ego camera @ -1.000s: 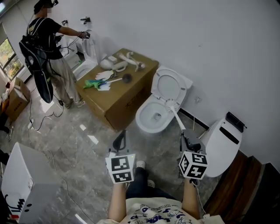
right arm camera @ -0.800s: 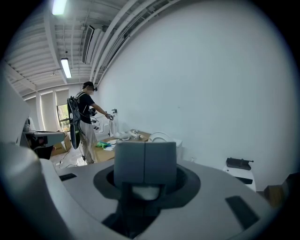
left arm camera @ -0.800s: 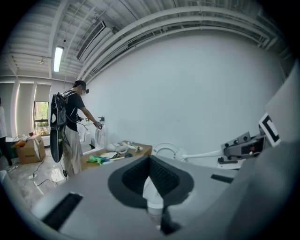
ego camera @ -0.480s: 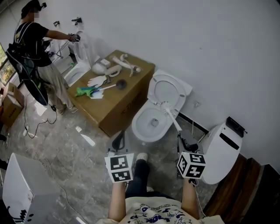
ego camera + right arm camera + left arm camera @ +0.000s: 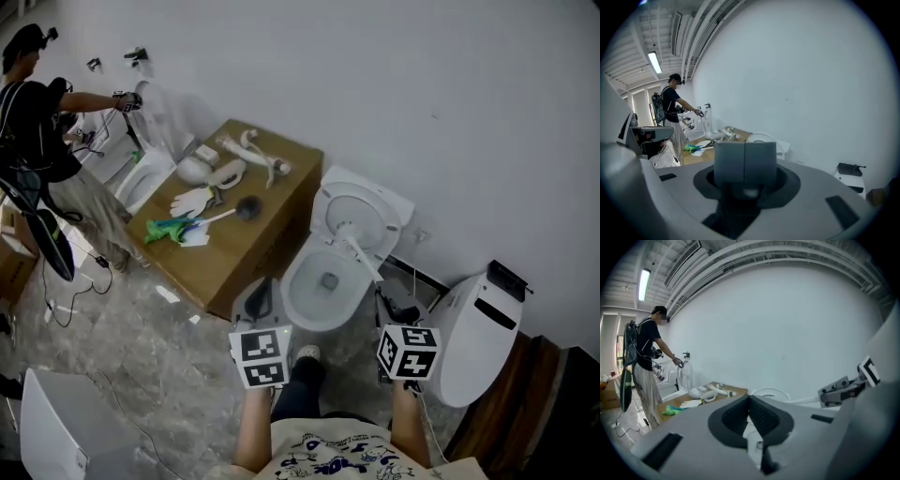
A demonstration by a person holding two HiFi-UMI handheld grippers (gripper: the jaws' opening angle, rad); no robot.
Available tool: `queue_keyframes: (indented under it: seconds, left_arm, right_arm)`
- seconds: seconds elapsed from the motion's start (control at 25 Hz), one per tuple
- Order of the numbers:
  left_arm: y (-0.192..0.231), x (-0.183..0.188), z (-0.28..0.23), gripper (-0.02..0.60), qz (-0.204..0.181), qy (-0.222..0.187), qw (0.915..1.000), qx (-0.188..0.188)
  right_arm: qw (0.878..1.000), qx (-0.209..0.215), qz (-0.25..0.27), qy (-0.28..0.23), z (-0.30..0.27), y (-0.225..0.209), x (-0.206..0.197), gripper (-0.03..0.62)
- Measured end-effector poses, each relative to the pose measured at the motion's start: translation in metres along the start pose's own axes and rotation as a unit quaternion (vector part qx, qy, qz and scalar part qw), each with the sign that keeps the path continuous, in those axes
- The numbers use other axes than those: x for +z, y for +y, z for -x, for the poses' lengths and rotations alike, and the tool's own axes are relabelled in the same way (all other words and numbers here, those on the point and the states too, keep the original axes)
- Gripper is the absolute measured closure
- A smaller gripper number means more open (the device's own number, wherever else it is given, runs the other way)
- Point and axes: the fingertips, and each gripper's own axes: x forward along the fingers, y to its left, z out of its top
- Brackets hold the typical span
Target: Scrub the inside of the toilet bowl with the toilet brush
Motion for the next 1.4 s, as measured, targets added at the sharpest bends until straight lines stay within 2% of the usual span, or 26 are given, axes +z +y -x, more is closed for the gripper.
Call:
queue_keyframes:
  seconds: [0.28, 0.68, 1.0, 1.4]
  left_arm:
    - [0.021, 0.012, -0.066, 0.58, -0.007, 0.012, 0.9998, -0.016]
    - [0.034, -0.002, -0.125, 0.58, -0.005, 0.048, 0.9982, -0.036]
    - [0.039, -0.025, -0.15, 0.58, 0.006, 0.084, 0.9959, -0.034]
    - [0.05, -0.058, -0.163, 0.58, 0.017, 0.125, 0.9919, -0.009]
  right_arm:
    - [1.0, -0.007, -0.002, 0.016, -0.059, 0.001, 0.022, 0.427]
    - [0.998, -0.009, 0.002, 0.067, -0.117, -0.002, 0.018, 0.427]
    - [0.994, 0.003, 0.011, 0.112, -0.15, -0.002, 0.002, 0.427]
    - [0.984, 0.043, 0.043, 0.167, -0.19, 0.004, -0.027, 0.427]
